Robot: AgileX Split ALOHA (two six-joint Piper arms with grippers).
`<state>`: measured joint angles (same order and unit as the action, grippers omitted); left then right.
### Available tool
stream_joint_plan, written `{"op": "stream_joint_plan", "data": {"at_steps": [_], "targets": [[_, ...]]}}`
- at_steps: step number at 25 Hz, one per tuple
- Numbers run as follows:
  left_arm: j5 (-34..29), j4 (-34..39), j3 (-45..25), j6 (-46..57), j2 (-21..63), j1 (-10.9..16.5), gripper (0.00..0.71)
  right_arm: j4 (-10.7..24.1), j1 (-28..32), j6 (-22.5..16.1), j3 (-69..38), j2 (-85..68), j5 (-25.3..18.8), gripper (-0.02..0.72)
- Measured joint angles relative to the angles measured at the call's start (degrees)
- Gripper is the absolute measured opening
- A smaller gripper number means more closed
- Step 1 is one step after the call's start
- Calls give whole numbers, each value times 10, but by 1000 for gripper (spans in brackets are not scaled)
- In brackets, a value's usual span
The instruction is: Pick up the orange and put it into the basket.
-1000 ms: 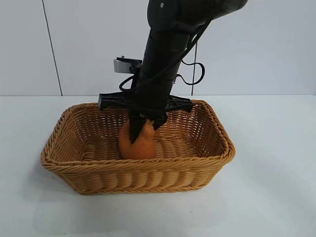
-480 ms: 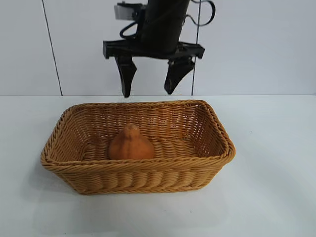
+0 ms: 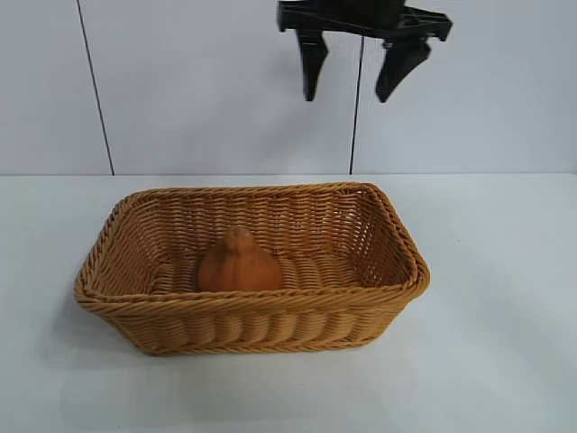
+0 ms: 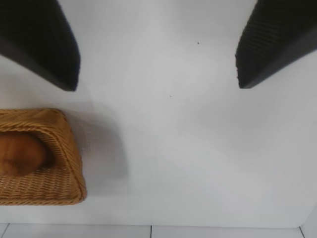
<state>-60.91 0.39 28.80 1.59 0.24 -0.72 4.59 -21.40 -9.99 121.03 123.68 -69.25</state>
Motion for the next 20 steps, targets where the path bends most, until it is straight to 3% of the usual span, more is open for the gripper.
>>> {"op": "stream_joint_plan", "data": {"at_steps": [6, 9, 14, 20], "targets": [[0, 0, 0, 0, 0, 0, 613, 10, 126, 2, 0, 0, -1, 568], [0, 0, 0, 0, 0, 0, 613, -7, 166, 2, -4, 0, -1, 568], [0, 0, 0, 0, 0, 0, 613, -28, 182, 27, -62, -13, -1, 568], [0, 0, 0, 0, 0, 0, 613, -33, 182, 54, -240, -96, -1, 568]]}}
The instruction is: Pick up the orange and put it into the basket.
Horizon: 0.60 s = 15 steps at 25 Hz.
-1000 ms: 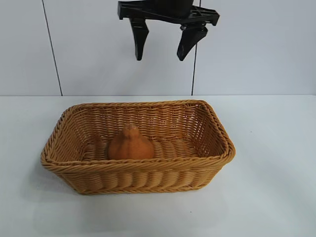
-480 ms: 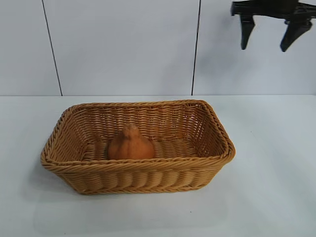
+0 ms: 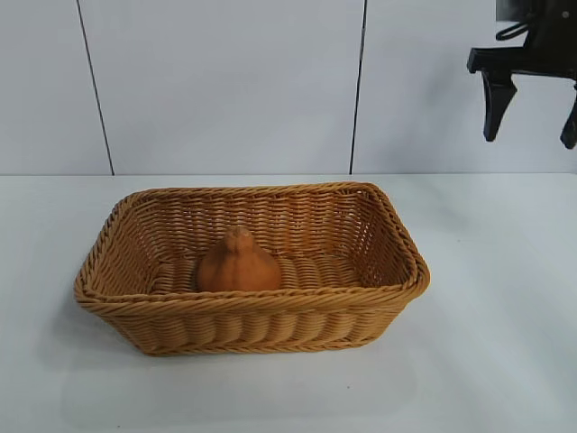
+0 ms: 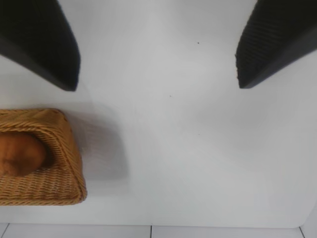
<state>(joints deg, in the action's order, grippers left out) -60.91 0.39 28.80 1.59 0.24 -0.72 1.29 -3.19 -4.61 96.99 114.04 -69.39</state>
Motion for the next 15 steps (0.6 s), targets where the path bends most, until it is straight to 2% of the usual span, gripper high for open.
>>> {"op": "stream_joint_plan", "data": {"at_steps": [11, 13, 14, 15], "targets": [[-1, 0, 0, 0, 0, 0, 613, 0, 0, 20, -387, -305, -3, 568], [-1, 0, 0, 0, 0, 0, 613, 0, 0, 21, -456, -365, 11, 568], [-1, 0, 0, 0, 0, 0, 613, 0, 0, 21, -456, -365, 11, 568], [-1, 0, 0, 0, 0, 0, 613, 0, 0, 22, -516, -429, 32, 568]]}}
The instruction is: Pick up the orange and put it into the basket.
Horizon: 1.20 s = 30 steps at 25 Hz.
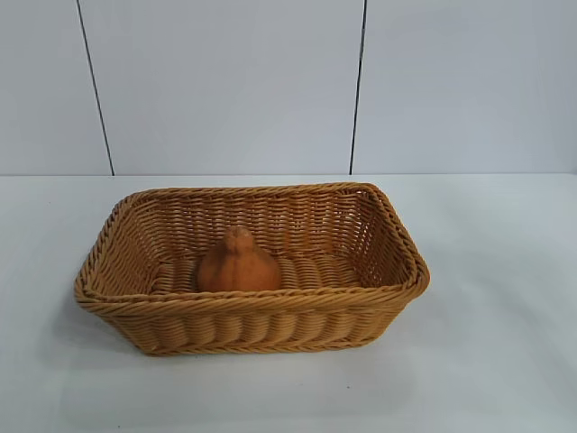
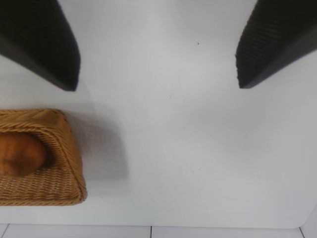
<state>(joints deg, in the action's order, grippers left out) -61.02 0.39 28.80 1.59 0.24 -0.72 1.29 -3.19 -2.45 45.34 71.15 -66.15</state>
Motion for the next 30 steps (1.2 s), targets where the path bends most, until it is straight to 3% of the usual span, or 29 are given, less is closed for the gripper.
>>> {"op": "stream_joint_plan", "data": {"at_steps": [7, 21, 30], "targets": [[0, 0, 0, 0, 0, 0, 613, -4, 0, 0, -161, -224, 60, 568], [0, 0, 0, 0, 0, 0, 613, -9, 0, 0, -172, -679, 76, 568], [0, 0, 0, 0, 0, 0, 613, -13, 0, 0, -172, -715, 74, 568]]}}
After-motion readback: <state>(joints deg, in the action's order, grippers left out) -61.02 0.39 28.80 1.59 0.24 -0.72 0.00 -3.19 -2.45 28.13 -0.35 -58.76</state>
